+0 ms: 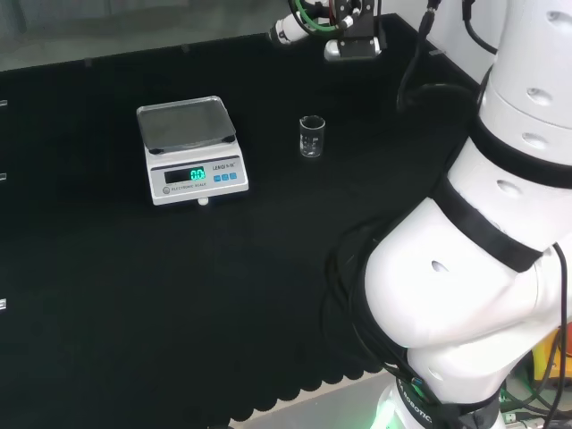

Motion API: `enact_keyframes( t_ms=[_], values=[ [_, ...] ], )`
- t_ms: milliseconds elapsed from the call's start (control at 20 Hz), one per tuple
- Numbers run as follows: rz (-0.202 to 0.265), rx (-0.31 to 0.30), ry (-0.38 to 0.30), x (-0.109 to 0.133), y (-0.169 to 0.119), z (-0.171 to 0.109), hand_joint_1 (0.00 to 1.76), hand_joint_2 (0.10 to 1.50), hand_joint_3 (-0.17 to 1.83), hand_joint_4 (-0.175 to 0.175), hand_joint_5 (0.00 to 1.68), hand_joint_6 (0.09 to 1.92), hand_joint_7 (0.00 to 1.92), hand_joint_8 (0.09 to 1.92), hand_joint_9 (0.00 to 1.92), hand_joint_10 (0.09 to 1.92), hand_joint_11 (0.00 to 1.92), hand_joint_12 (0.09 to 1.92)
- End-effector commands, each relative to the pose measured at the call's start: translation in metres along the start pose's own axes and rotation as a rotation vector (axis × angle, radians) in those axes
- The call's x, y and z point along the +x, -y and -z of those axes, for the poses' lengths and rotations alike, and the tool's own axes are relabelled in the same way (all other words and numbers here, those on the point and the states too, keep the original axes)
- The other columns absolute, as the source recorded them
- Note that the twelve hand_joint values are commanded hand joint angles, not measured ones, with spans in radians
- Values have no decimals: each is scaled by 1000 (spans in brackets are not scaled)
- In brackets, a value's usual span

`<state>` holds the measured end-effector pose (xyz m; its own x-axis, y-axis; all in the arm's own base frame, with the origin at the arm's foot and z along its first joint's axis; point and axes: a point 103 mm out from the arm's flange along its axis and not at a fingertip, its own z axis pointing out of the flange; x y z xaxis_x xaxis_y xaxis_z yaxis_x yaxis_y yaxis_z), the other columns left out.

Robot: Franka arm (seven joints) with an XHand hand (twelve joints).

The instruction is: Pick up the beaker.

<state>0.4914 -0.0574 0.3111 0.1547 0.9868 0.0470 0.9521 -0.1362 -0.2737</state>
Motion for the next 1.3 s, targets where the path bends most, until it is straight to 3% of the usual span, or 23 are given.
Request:
enact_keyframes(
  t_ms=[50, 600, 800, 1300],
  values=[
    [-60, 61, -41, -28, -61, -66, 275, 1076, -61, -119, 151, 87, 0, 634, 0, 921, 161, 1489],
    [-54, 145, -40, -22, -96, -97, 288, 1072, -65, -120, 151, 87, 0, 644, 1, 941, 169, 1488],
    [-63, 143, -59, -21, -105, -114, 289, 1072, -65, -121, 148, 87, 0, 646, 1, 944, 170, 1488],
    [-74, 214, -58, -25, -99, -155, 290, 1071, -66, -123, 129, 87, 0, 637, 0, 946, 168, 1486]
  ],
)
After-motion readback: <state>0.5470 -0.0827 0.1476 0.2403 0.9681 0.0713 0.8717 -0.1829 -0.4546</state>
